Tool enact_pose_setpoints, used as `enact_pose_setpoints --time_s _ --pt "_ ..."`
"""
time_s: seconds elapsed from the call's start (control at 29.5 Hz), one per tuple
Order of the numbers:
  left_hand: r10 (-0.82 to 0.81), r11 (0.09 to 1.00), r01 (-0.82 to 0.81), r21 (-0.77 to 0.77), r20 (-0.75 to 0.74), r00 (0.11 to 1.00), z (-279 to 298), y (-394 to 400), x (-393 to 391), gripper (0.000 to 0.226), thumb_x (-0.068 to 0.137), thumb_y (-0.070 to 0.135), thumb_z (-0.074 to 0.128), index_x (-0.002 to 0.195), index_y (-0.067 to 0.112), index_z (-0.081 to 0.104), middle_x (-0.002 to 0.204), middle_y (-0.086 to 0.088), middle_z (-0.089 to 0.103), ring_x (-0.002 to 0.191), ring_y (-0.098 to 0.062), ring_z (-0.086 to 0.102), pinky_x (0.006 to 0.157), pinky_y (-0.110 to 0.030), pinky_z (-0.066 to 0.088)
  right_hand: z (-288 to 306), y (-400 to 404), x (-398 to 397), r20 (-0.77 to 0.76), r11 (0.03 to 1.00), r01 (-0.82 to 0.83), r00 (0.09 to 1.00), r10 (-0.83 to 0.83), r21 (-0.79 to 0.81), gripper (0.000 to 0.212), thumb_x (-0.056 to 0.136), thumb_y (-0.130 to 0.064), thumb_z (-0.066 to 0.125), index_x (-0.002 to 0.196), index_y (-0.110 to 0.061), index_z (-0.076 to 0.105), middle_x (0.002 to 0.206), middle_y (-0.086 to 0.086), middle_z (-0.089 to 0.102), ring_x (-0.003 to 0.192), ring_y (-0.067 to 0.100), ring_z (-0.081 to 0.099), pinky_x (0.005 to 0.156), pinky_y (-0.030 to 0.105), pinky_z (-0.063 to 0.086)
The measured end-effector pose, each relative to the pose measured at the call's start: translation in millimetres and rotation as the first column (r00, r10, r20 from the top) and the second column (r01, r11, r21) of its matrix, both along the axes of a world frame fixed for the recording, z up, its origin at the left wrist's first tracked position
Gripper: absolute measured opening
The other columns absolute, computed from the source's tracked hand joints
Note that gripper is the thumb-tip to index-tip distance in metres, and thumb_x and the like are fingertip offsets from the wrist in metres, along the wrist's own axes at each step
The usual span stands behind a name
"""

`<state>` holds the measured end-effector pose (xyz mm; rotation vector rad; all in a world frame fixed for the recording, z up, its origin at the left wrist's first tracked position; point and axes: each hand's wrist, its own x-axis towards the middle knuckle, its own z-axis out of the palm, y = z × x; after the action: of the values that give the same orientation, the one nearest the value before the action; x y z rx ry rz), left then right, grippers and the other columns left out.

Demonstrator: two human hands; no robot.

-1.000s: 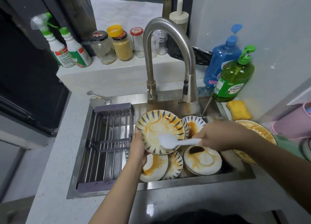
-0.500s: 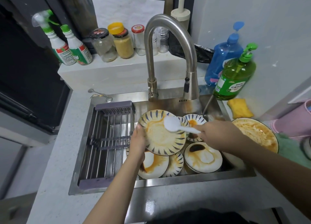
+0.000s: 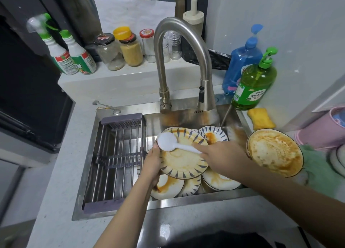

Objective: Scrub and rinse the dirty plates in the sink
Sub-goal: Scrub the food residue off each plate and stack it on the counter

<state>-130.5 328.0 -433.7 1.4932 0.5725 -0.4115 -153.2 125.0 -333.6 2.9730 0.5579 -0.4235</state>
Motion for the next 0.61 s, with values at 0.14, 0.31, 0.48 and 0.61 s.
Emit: enact_pose_setpoints --time_s 0.14,0.31,0.48,0.61 --pt "0.022 1.0 -0.022 0.021 0.018 1.0 -4.9 5.8 -0.1 0.045 0.103 0.047 0.028 0.119 0.017 0.057 0.106 -0.005 0.067 0.09 -0.017 0.065 0.056 -0.024 0.052 2.1 -20.9 4.5 0.073 0.984 0.097 0.994 -0.087 -0.152 0.049 0.098 -0.02 0.036 0.144 -0.036 0.027 0.061 -0.006 0.037 0.048 0.009 0.033 0.043 0.024 0.027" --pt "0.001 1.0 0.0 -0.013 0.022 1.0 -3.6 1.7 0.4 0.044 0.102 0.048 0.03 0.126 0.021 0.054 0.11 -0.007 0.067 0.096 -0.021 0.066 0.062 -0.028 0.055 1.3 5.7 -1.2 0.108 0.996 -0.01 0.994 0.019 -0.087 0.052 0.1 -0.019 0.036 0.148 -0.033 0.02 0.06 -0.005 0.031 0.047 0.012 0.028 0.043 0.027 0.018" --pt "0.089 0.996 -0.088 -0.02 0.036 0.995 -1.5 12.1 8.6 0.046 0.103 0.044 0.028 0.126 0.014 0.054 0.116 -0.011 0.065 0.1 -0.026 0.065 0.063 -0.032 0.055 12.0 -17.4 6.2 0.027 0.974 0.072 0.997 -0.067 -0.214 0.038 0.095 -0.015 0.038 0.129 -0.029 0.046 0.064 -0.006 0.036 0.051 0.008 0.033 0.044 0.025 0.023" --pt "0.088 0.996 -0.088 0.032 0.028 0.996 -8.2 11.8 6.8 0.048 0.101 0.051 0.027 0.128 0.021 0.052 0.119 -0.009 0.062 0.103 -0.027 0.063 0.066 -0.036 0.056 26.7 -8.2 2.9 -0.194 0.998 -0.011 0.981 -0.002 -0.067 0.035 0.099 -0.025 0.036 0.127 -0.035 0.053 0.078 -0.008 0.053 0.064 0.008 0.045 0.057 0.026 0.041"
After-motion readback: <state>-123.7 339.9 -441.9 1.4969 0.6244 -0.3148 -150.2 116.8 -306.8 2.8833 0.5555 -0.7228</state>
